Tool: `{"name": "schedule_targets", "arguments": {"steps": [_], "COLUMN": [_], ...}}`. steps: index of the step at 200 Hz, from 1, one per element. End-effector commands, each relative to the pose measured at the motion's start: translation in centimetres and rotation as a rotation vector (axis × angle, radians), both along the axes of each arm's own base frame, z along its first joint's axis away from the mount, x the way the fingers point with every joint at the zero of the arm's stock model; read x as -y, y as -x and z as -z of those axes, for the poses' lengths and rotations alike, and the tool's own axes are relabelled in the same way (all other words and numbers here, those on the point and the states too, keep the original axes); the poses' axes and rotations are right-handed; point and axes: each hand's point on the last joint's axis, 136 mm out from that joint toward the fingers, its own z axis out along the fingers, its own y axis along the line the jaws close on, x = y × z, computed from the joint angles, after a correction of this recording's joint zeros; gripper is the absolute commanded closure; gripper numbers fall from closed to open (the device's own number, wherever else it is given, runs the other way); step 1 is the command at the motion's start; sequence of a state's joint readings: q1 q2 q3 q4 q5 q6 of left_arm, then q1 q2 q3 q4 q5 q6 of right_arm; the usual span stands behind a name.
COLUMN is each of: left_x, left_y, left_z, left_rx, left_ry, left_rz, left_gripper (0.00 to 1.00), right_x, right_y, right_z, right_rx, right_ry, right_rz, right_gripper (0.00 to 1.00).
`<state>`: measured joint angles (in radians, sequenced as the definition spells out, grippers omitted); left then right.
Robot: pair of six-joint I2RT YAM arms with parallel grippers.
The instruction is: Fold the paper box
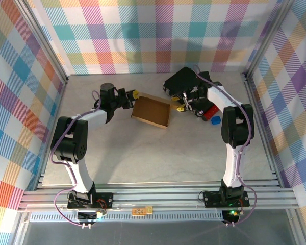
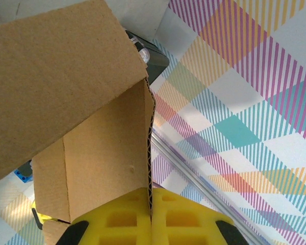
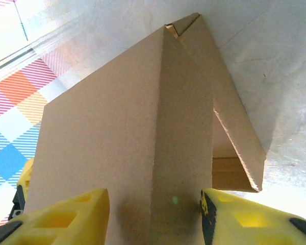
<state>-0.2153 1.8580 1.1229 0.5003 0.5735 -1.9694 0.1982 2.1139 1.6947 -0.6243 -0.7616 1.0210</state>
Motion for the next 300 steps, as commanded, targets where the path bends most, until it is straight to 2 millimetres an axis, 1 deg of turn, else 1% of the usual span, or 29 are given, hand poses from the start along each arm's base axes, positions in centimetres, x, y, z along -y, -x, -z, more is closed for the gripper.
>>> {"name": "schedule_targets", "arguments": {"steps": [1, 19, 46, 72, 114, 116, 133, 148, 153, 163, 177, 180, 181, 187, 195, 206, 215, 232, 237, 255, 263, 284, 300], "left_x": [0.8, 0.8, 0.8, 0.9, 1.0, 1.0, 1.0, 0.4, 0.0, -0.9, -2.8, -3.2, -3.4, -4.3, -5.2, -6.0, -6.1, -5.5, -5.3, -5.5, -5.2, -4.1, -2.9], "left_y": [-0.1, -0.1, -0.3, -0.5, -0.6, -0.6, -0.2, 0.8, 1.3, 2.6, 5.3, 5.6, 5.9, 6.9, 7.4, 7.0, 6.4, 5.0, 4.8, 4.5, 4.5, 4.9, 5.2], "left_z": [-1.4, -1.3, -1.5, -1.7, -2.5, -2.6, -3.0, -3.5, -3.8, -4.1, -3.6, -3.8, -3.6, -3.4, -3.6, -4.2, -4.5, -4.5, -4.4, -3.9, -3.5, -2.8, -3.0], "left_rx": [-0.018, -0.019, -0.015, -0.009, 0.011, 0.014, 0.016, 0.011, 0.005, -0.007, -0.071, -0.069, -0.087, -0.116, -0.116, -0.096, -0.077, -0.056, -0.057, -0.060, -0.068, -0.074, -0.062], "left_ry": [0.068, 0.068, 0.070, 0.072, 0.082, 0.083, 0.070, 0.003, -0.029, -0.123, -0.280, -0.311, -0.321, -0.365, -0.397, -0.395, -0.385, -0.382, -0.391, -0.459, -0.462, -0.452, -0.440], "left_rz": [0.002, 0.003, 0.003, 0.003, 0.010, 0.011, 0.023, 0.046, 0.058, 0.087, 0.132, 0.138, 0.141, 0.151, 0.146, 0.124, 0.120, 0.158, 0.176, 0.220, 0.240, 0.277, 0.306], "left_gripper": [1.00, 1.00, 1.00, 1.00, 1.00, 0.98, 0.71, 0.49, 0.44, 0.39, 0.31, 0.30, 0.30, 0.29, 0.29, 0.29, 0.31, 0.34, 0.35, 0.35, 0.36, 0.37, 0.37], "right_x": [-1.4, -1.5, -1.5, -1.4, -1.0, -0.9, -0.5, 0.0, 0.2, 0.6, 1.0, 1.1, 1.1, 1.2, 1.2, 1.1, 1.0, 0.9, 0.9, 0.9, 0.9, 0.9, 1.2], "right_y": [0.4, 0.4, 0.6, 0.5, 0.2, 0.2, -0.1, -0.5, -0.6, -0.9, -1.1, -1.2, -1.2, -1.2, -1.2, -1.2, -1.1, -1.3, -1.3, -1.4, -1.5, -1.6, -1.6], "right_z": [-2.4, -2.2, -2.1, -2.0, -2.1, -2.2, -2.8, -3.6, -3.8, -4.3, -4.9, -5.1, -5.1, -5.2, -5.4, -5.4, -5.4, -5.2, -5.3, -5.5, -5.7, -6.7, -8.5], "right_rx": [0.031, 0.021, 0.010, 0.012, 0.029, 0.032, 0.051, 0.076, 0.084, 0.098, 0.113, 0.115, 0.114, 0.117, 0.119, 0.116, 0.110, 0.102, 0.102, 0.101, 0.096, 0.090, 0.113], "right_ry": [-0.060, -0.062, -0.066, -0.056, -0.015, -0.013, 0.013, 0.041, 0.048, 0.056, 0.056, 0.056, 0.055, 0.055, 0.057, 0.053, 0.044, 0.038, 0.038, 0.036, 0.032, -0.003, -0.012], "right_rz": [-0.021, -0.019, -0.018, -0.011, 0.015, 0.017, 0.035, 0.049, 0.054, 0.057, 0.052, 0.049, 0.049, 0.040, 0.026, 0.006, 0.001, 0.001, 0.002, 0.004, 0.011, 0.028, 0.042], "right_gripper": [0.60, 0.66, 0.70, 0.77, 0.92, 0.92, 0.96, 0.97, 0.98, 0.98, 0.98, 0.98, 0.98, 0.98, 0.98, 0.98, 0.98, 0.98, 0.98, 0.98, 0.98, 0.99, 0.99]}}
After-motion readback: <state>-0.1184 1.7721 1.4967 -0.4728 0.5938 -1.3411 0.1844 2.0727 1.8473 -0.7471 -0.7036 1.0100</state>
